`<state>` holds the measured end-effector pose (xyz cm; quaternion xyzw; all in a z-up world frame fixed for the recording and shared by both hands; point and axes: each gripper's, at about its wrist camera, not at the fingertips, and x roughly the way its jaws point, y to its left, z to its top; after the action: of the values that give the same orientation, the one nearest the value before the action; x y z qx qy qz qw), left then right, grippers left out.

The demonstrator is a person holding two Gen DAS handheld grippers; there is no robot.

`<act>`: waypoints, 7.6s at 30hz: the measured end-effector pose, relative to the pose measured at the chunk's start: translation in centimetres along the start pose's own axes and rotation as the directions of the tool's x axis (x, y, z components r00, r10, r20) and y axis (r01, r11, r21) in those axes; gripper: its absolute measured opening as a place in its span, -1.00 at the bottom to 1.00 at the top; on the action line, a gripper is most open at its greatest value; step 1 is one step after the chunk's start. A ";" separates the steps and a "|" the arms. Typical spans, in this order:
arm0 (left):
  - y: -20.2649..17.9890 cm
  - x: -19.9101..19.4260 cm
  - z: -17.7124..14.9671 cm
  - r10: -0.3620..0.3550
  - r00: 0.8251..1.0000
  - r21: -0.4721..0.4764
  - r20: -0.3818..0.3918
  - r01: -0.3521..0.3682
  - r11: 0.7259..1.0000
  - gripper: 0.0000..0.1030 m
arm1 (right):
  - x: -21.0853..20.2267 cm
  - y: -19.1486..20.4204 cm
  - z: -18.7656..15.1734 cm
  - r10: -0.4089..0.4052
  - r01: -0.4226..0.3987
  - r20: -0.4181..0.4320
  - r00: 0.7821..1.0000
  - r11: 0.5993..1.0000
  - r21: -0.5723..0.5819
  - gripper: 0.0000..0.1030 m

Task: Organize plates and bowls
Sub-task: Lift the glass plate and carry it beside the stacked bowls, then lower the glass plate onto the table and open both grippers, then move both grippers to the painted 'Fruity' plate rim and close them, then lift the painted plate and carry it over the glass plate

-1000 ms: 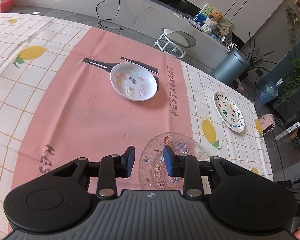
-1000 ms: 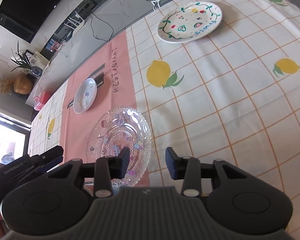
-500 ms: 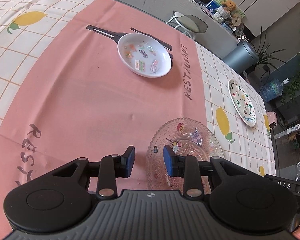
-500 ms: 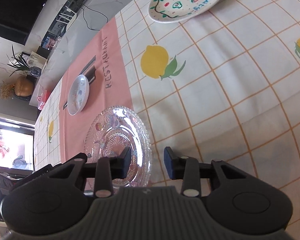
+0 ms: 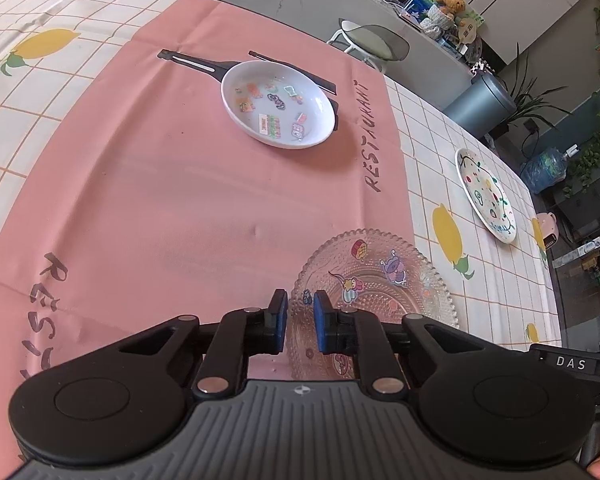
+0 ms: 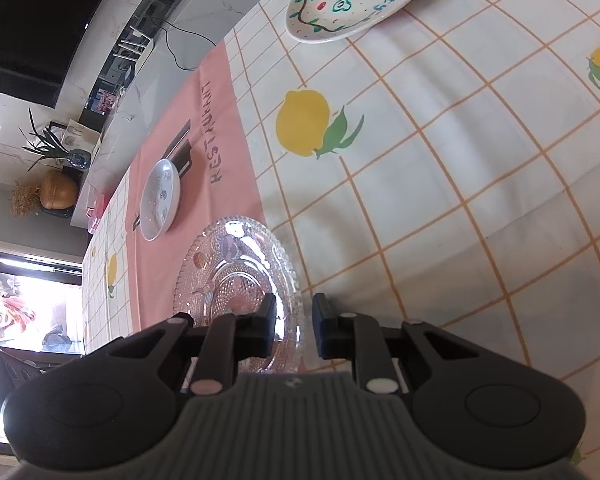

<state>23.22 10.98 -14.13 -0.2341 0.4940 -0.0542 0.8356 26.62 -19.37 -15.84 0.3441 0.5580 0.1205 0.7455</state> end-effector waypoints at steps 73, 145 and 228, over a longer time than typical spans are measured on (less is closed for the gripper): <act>-19.3 0.2 -14.6 0.046 0.993 0.148 -0.113 -0.029 0.989 -0.72 | -17.5 -15.5 -1.9 -0.141 0.111 0.127 0.982 0.970 0.216 -0.90; -25.0 -5.6 -0.6 -0.066 0.987 0.418 0.145 0.000 0.909 -0.12 | -14.5 -3.3 2.4 -0.128 0.217 0.595 0.794 0.973 -0.082 0.27; -22.2 1.8 3.4 -0.093 0.995 0.158 0.034 0.087 0.984 -0.83 | -13.7 -11.1 6.4 0.095 -0.229 0.387 0.917 0.921 0.315 -0.89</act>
<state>30.14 -8.06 -4.35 -0.1909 0.4598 -0.1256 0.8581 25.45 -37.67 -11.89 0.5347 0.3915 0.0144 0.7488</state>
